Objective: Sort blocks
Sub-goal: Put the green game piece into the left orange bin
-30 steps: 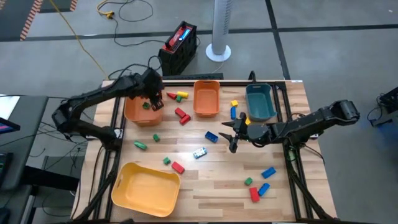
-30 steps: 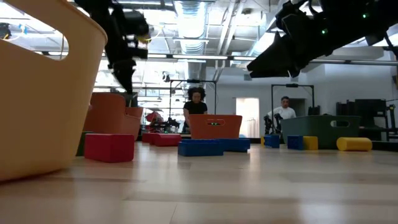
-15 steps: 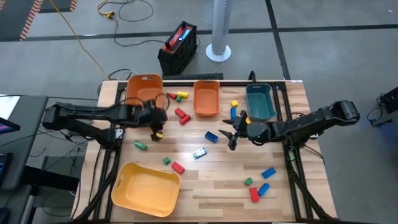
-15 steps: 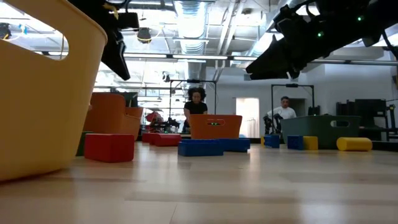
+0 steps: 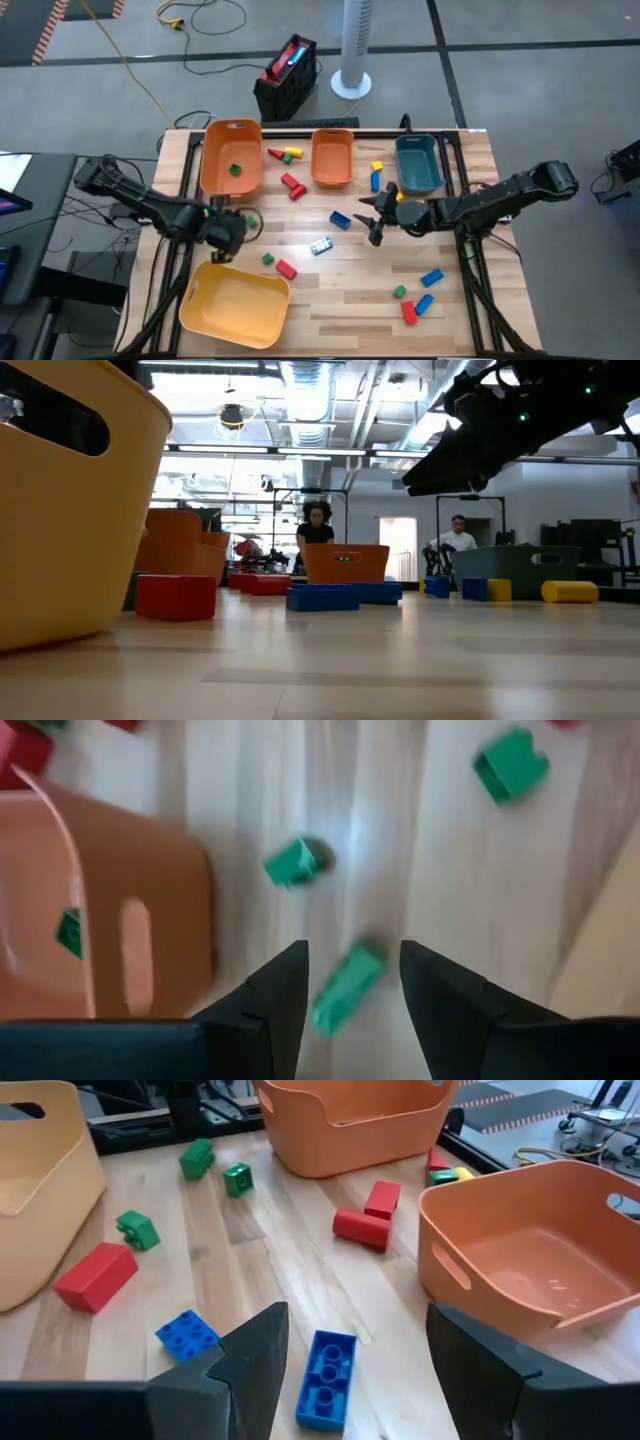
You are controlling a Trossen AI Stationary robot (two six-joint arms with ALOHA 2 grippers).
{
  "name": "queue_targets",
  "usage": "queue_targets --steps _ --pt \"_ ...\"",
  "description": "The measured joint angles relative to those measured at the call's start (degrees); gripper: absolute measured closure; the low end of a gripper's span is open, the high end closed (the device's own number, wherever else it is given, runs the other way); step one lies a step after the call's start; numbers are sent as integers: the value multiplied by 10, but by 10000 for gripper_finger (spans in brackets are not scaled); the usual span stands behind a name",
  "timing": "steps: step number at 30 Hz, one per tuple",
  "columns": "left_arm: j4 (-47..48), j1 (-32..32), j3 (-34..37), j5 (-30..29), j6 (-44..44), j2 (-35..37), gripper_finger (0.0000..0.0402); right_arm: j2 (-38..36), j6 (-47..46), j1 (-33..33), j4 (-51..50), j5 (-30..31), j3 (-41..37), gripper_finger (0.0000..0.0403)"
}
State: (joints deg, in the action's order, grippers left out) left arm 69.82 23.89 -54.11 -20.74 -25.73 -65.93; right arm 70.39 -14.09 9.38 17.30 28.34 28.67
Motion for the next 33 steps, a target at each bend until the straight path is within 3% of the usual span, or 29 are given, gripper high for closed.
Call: queue_targets --steps 6,11,21,27,33 --pt "29 26 3 32 -80 -6 249 0 4 0 0 1 0 154" --pt "27 7 34 71 0 -26 249 0 4 0 0 2 0 154" --pt "3 -128 38 161 173 -116 258 0 20 0 16 2 0 154" --pt "11 -146 38 159 251 -186 255 0 22 0 16 2 0 154" --pt "11 -146 38 144 292 -236 226 0 21 0 16 2 0 154"
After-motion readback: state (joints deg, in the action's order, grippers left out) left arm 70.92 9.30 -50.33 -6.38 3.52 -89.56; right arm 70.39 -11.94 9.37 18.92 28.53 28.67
